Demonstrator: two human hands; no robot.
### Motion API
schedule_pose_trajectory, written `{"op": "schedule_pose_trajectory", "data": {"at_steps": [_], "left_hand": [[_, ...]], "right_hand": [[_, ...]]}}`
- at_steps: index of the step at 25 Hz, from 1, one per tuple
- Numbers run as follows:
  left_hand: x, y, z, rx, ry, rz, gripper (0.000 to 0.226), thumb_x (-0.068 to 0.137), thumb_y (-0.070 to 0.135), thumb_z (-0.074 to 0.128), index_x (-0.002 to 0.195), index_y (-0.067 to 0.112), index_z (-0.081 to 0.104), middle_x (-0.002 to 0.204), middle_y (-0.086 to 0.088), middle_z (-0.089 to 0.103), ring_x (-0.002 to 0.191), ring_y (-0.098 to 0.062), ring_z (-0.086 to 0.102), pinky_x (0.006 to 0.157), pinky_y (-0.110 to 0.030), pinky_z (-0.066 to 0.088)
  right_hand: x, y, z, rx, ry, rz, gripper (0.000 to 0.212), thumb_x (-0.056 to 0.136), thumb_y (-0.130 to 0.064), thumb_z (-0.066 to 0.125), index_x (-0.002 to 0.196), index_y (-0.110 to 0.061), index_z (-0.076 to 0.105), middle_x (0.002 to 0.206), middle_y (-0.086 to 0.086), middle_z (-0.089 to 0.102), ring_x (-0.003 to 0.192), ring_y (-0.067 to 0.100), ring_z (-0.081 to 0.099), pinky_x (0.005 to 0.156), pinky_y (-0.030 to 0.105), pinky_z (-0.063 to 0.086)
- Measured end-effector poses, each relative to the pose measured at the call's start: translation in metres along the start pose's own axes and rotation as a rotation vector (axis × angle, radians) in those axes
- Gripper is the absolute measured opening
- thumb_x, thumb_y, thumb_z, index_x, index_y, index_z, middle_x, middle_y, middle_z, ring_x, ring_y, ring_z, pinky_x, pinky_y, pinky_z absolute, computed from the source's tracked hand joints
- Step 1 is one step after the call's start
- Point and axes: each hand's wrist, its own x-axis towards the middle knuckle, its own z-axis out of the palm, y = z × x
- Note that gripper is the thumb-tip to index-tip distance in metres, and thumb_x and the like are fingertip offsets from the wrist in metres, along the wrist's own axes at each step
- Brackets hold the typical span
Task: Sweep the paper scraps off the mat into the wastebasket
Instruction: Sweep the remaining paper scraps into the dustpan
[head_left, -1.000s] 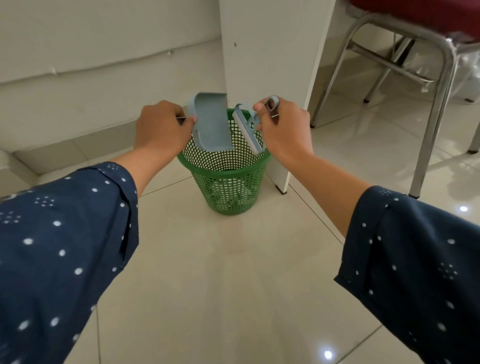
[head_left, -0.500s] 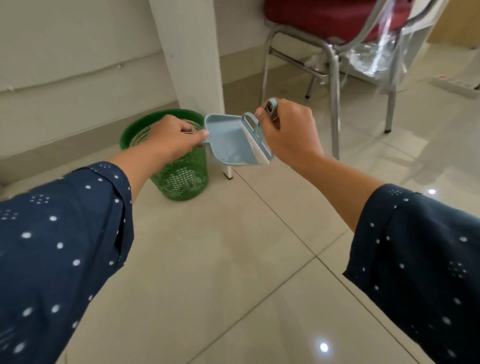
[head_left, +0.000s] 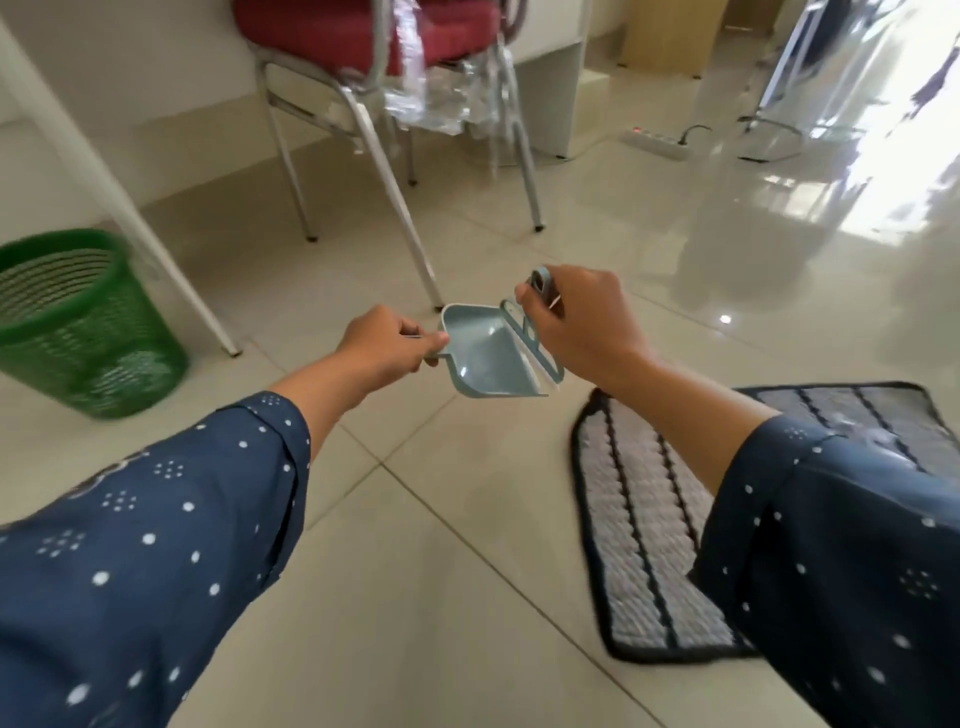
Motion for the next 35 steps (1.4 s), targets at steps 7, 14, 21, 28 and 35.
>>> {"op": "schedule_pose_trajectory", "data": {"at_steps": [7,14,21,28,35], "left_hand": [[-0.017,0.104,0.174,0.024,-0.204,0.089,0.037,0.086,0.044,0.064,0.073,0.011,0.074,0.058,0.000,0.057,0.060,-0.015,0.050,0.053,-0.025,0.035],[-0.026,0.155,0.295,0.103,-0.336,0.109,0.038,0.088,0.040,0.063,0.062,0.013,0.069,0.051,0.002,0.055,0.052,-0.013,0.050,0.051,-0.025,0.034],[-0.007,0.156,0.350,0.163,-0.337,0.099,0.045,0.087,0.043,0.061,0.076,0.001,0.074,0.057,-0.005,0.058,0.055,-0.019,0.052,0.052,-0.027,0.035],[0.000,0.155,0.376,0.128,-0.400,0.093,0.039,0.087,0.043,0.064,0.069,0.010,0.075,0.053,0.000,0.057,0.051,-0.014,0.048,0.053,-0.025,0.036],[0.010,0.168,0.388,0.071,-0.408,0.121,0.033,0.089,0.043,0.061,0.082,0.015,0.077,0.071,0.004,0.066,0.081,-0.015,0.061,0.076,-0.028,0.040]], "right_hand": [[-0.090,0.156,-0.098,-0.068,0.033,0.248,0.035,0.096,-0.034,0.053,0.074,-0.008,0.062,0.070,0.007,0.065,0.066,0.027,0.061,0.062,0.038,0.049],[-0.147,0.265,-0.135,-0.056,0.034,0.462,0.027,0.093,-0.032,0.062,0.089,-0.008,0.072,0.079,0.009,0.071,0.073,0.026,0.067,0.070,0.040,0.057],[-0.145,0.344,-0.124,0.055,0.099,0.640,0.022,0.095,-0.034,0.059,0.103,-0.015,0.067,0.086,0.000,0.066,0.060,0.004,0.055,0.050,0.017,0.036],[-0.187,0.377,-0.140,0.010,0.027,0.596,0.017,0.097,-0.024,0.057,0.094,-0.007,0.061,0.067,-0.001,0.060,0.051,0.010,0.049,0.046,0.016,0.037],[-0.127,0.431,-0.151,0.043,0.205,0.657,0.021,0.096,-0.024,0.058,0.104,-0.006,0.062,0.096,0.008,0.070,0.079,0.017,0.065,0.072,0.030,0.054]]}}
